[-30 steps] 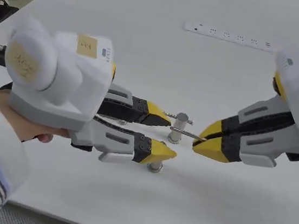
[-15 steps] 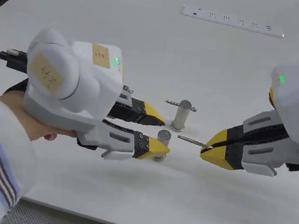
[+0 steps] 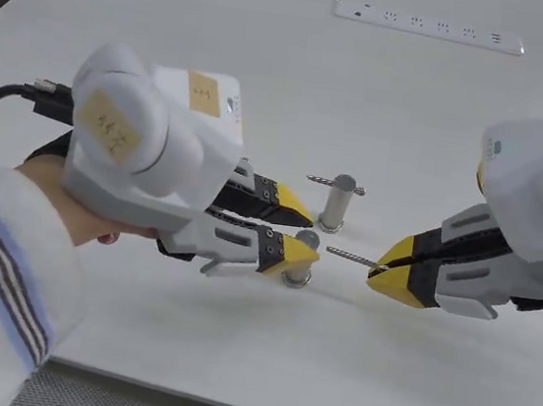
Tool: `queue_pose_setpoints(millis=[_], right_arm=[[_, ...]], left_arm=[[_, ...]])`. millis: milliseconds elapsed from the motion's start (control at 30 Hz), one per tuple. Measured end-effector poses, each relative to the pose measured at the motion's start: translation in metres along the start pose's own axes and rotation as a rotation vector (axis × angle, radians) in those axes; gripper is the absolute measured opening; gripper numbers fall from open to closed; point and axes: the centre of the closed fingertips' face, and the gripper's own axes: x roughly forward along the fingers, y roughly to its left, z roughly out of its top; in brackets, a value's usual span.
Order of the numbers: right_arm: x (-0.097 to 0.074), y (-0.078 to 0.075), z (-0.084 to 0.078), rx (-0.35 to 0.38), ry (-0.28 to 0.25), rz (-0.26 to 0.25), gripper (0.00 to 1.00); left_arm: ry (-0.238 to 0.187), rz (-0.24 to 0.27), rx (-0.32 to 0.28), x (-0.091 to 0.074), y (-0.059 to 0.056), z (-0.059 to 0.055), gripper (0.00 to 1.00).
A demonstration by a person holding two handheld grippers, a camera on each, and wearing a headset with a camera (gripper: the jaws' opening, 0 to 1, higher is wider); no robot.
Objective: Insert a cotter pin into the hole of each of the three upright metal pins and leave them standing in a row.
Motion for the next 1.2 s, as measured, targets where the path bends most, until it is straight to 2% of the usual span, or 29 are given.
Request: queue_pose_setpoints(millis=[167,267,633,1033,1200], right_arm=[[0.0,-0.001,0.0,0.004,-0.003,-0.004,0.0],[0.001,-0.002,0.001,0.007,-0.007,-0.004,0.0],[0.009,-0.002,0.004,0.0,0.005,0.002,0.0],[0.019,-0.007,0.018,0.006,-0.008,-0.012,0.0],[0.024,-0.006,0.026,0.012,-0.032,-0.008,0.0]], left_arm=[[0.001,-0.003,0.003,0.0,0.0,0.0,0.1],[0.001,-0.002,-0.028,0.001,0.001,0.0,0.09],[0.005,0.005,-0.029,0.002,0.003,-0.001,0.09],[0.005,0.016,-0.057,0.003,0.005,-0.002,0.09],[0.008,0.016,-0.061,0.003,0.005,-0.001,0.09]])
